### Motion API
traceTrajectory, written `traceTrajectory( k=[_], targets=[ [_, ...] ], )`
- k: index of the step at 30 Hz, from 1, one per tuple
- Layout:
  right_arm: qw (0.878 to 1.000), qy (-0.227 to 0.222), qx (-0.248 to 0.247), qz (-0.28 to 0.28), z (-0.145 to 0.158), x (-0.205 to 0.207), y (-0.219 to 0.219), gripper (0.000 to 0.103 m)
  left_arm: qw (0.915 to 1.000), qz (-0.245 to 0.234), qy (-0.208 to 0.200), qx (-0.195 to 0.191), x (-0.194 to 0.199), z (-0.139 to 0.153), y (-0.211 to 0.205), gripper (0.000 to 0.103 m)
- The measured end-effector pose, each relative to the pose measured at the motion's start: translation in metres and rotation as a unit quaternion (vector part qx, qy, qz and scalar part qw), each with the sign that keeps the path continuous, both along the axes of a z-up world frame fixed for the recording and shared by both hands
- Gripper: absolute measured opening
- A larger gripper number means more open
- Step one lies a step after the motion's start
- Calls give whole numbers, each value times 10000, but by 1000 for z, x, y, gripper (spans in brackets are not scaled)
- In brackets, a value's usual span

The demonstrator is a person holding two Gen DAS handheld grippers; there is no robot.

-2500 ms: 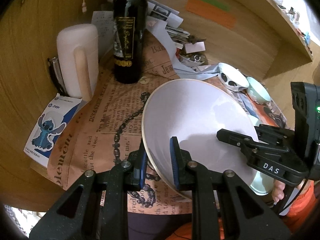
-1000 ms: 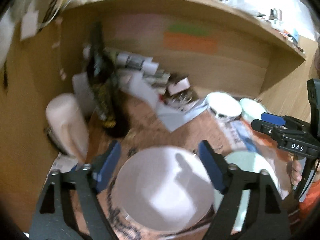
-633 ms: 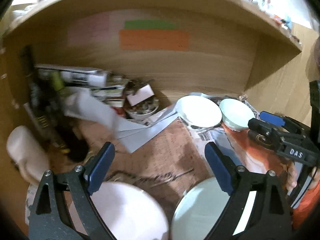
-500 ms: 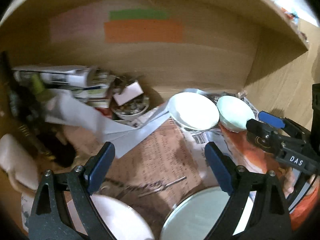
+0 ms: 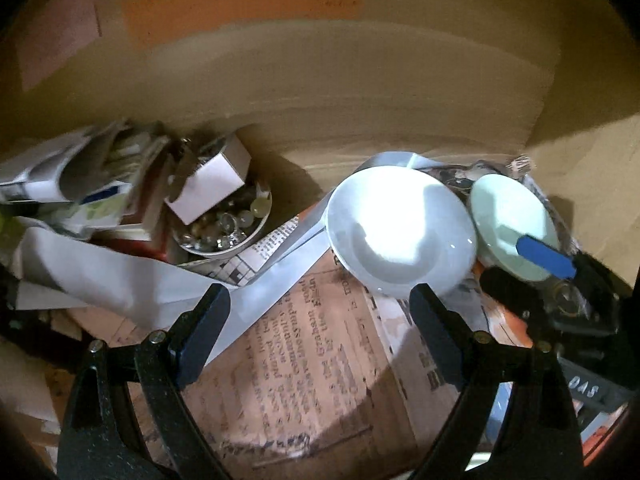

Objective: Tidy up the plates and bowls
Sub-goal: 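Move both tools to the white bowl rim and close them, then lift the white bowl with both tools and carry it over the mauve bowl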

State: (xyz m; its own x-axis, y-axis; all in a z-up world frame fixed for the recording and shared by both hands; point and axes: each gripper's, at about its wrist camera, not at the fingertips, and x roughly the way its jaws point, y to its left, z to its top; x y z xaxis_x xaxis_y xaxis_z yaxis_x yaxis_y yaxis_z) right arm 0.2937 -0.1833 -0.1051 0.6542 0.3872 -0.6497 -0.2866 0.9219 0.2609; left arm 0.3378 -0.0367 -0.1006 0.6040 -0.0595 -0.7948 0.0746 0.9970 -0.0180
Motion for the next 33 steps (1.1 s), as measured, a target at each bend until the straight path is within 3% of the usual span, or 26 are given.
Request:
traceTrajectory(
  k=[5, 7, 12, 14, 16, 18, 23, 28, 33],
  targets=[
    [9997, 211, 141, -38, -13, 8, -7, 66, 9996, 23, 244, 108, 25, -18, -5, 84],
    [9996, 240, 172, -47, -15, 9, -10, 66, 9992, -24, 370, 120, 32, -25, -8, 72],
    [9993, 271, 237, 32, -16, 8, -10, 66, 9974, -239, 636, 243, 50, -46, -20, 57],
    [9994, 251, 245, 66, -15, 8, -9, 66, 9968, -328, 671, 280, 54, -50, -24, 47],
    [9994, 231, 246, 77, -15, 8, -9, 66, 9960, -436, 713, 312, 58, -52, -29, 31],
    [9994, 235, 248, 87, -16, 9, -9, 66, 9951, -523, 762, 356, 59, -53, -34, 24],
    [9991, 336, 262, 77, -21, 13, -10, 66, 9944, -551, 687, 586, 54, -53, -34, 23],
    [9990, 359, 219, 144, -22, 14, -5, 65, 9935, -603, 791, 546, 40, -52, -21, 22],
    [9983, 482, 65, 307, -29, 18, 6, 50, 9917, -738, 889, 567, 20, -53, -9, 22]
  ],
)
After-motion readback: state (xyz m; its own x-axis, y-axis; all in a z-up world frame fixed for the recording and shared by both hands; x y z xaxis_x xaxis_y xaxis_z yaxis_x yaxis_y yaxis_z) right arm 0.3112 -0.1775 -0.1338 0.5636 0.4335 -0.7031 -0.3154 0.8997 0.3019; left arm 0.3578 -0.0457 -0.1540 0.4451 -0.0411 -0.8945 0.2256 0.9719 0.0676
